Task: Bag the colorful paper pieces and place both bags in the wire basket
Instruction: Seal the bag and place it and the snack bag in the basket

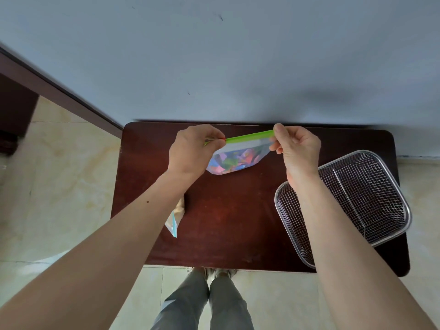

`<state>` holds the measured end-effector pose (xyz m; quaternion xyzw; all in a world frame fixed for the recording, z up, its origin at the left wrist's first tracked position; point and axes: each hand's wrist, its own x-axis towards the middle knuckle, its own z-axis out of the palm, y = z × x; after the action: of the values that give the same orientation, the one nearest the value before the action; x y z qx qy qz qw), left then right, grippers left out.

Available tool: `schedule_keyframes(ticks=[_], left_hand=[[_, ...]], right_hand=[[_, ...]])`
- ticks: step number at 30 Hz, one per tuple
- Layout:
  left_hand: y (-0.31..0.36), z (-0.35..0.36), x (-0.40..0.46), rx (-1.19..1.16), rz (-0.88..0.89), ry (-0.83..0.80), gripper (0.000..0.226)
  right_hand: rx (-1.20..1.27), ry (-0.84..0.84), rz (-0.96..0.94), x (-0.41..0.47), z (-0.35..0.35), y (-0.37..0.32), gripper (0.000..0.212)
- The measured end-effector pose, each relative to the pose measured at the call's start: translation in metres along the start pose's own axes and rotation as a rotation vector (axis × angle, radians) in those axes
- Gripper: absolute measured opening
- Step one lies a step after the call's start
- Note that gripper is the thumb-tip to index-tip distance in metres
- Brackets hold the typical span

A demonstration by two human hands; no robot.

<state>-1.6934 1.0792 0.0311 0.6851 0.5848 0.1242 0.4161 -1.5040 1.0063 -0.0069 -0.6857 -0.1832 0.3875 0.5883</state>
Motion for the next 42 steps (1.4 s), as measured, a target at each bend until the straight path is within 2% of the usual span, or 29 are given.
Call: schedule_keyframes(ticks=[9,19,25,27,34,42], left_hand=[[-0.031,-0.021,-0.003,-0.037,-0.086,0.058,0.011],[-0.042,-0.023,-0.001,-0.125,-0.108,0.051,0.014],[-0.049,-0.013,-0.009,-0.334,-0.167,0.048,0.022],[-0.049,-0.010,-0.010,-0.380,-0.191,0.049,0.024],[-0.051,-0.003,-0.013,-0.496,-0.181,0.012,0.015],[-0.051,0.001,-0.012,-0.488,-0.172,0.049,0.005]], right_hand=[[0.020,0.067,-0.001,0.003,-0.002,0.003,0.019],[0.033,0.101,0.010,0.004,0.001,0.005,0.018],[0.064,0.001,0.030,0.000,-0.008,0.007,0.007],[0.076,-0.038,0.031,-0.002,-0.010,0.009,0.015],[-0.049,-0.159,0.019,-0.003,-0.021,0.020,0.021],[-0.232,-0.104,-0.046,0.003,-0.020,0.021,0.019]])
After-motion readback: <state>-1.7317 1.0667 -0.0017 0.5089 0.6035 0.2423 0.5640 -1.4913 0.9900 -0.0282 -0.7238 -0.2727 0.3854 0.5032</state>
